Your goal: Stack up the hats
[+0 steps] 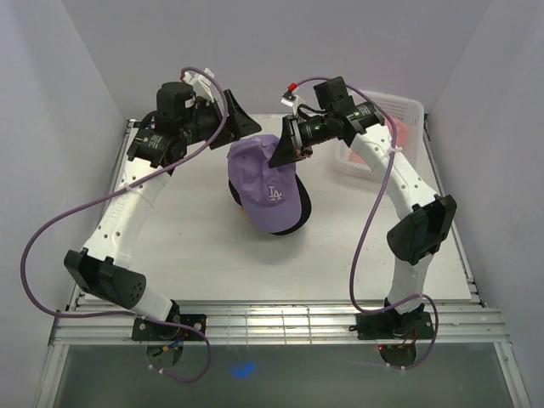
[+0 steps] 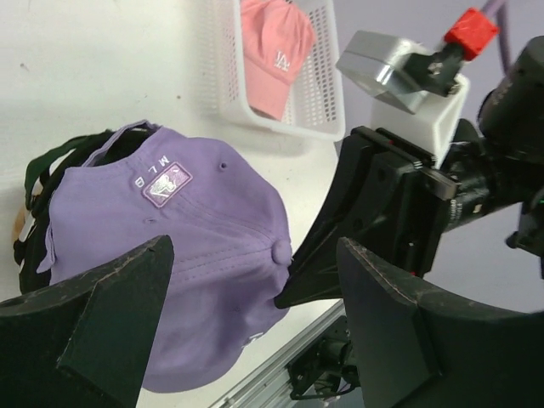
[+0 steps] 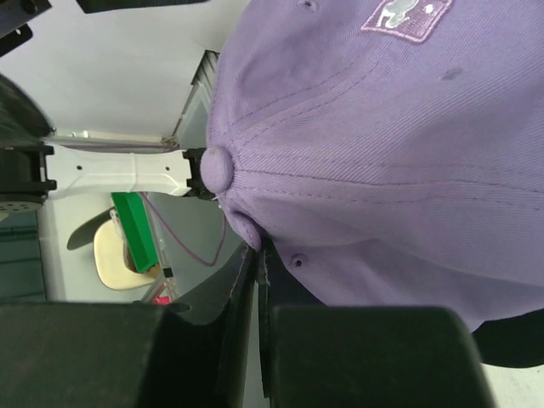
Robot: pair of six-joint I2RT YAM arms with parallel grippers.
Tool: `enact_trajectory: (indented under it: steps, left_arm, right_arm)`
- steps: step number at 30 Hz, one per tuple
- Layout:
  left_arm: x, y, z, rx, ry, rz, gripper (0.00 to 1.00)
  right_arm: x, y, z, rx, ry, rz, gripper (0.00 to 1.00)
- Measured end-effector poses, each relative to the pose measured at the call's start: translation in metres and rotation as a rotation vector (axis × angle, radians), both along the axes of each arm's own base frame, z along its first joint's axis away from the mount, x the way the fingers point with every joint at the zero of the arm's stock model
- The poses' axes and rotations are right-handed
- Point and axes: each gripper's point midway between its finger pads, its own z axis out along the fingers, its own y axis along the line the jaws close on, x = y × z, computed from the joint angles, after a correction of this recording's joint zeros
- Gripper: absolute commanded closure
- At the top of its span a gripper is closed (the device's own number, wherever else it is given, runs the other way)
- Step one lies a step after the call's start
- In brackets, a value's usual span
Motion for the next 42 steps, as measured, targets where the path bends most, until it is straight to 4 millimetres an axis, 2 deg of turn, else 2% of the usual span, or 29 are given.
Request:
enact_trajectory:
  steps: [5,11,14,18,27,31,38,42]
  left_arm:
    - [0.001,0.0,-0.03,0.027,0.06,0.0,0.12]
    - [0.003,0.003,-0.052,0.056,0.091,0.012,0.12]
    - [0.005,0.006,-0.055,0.074,0.087,0.023,0.13]
    - [0.008,0.012,-0.06,0.107,0.081,0.045,0.13]
    - [0.01,0.023,-0.096,0.176,0.139,0.085,0.26]
    - [0.011,0.028,-0.103,0.19,0.148,0.1,0.31]
    - [0.009,0.041,-0.11,0.202,0.156,0.135,0.33]
    - [0.011,0.046,-0.109,0.205,0.152,0.144,0.38]
  right_arm:
    - [-0.002,0.004,-0.015,-0.052,-0.004,0.007,0.9]
    - [0.002,0.001,-0.024,-0.093,-0.026,-0.008,0.83]
    - [0.001,0.0,-0.028,-0.117,-0.03,-0.014,0.75]
    - [0.0,0.002,-0.031,-0.133,-0.048,-0.014,0.57]
    - [0.002,0.001,-0.027,-0.15,-0.065,-0.049,0.41]
    - [0.003,-0.002,-0.016,-0.145,-0.094,-0.073,0.39]
    - [0.004,-0.009,0.004,-0.142,-0.154,-0.132,0.39]
    - [0.0,-0.022,-0.004,-0.175,-0.163,-0.181,0.37]
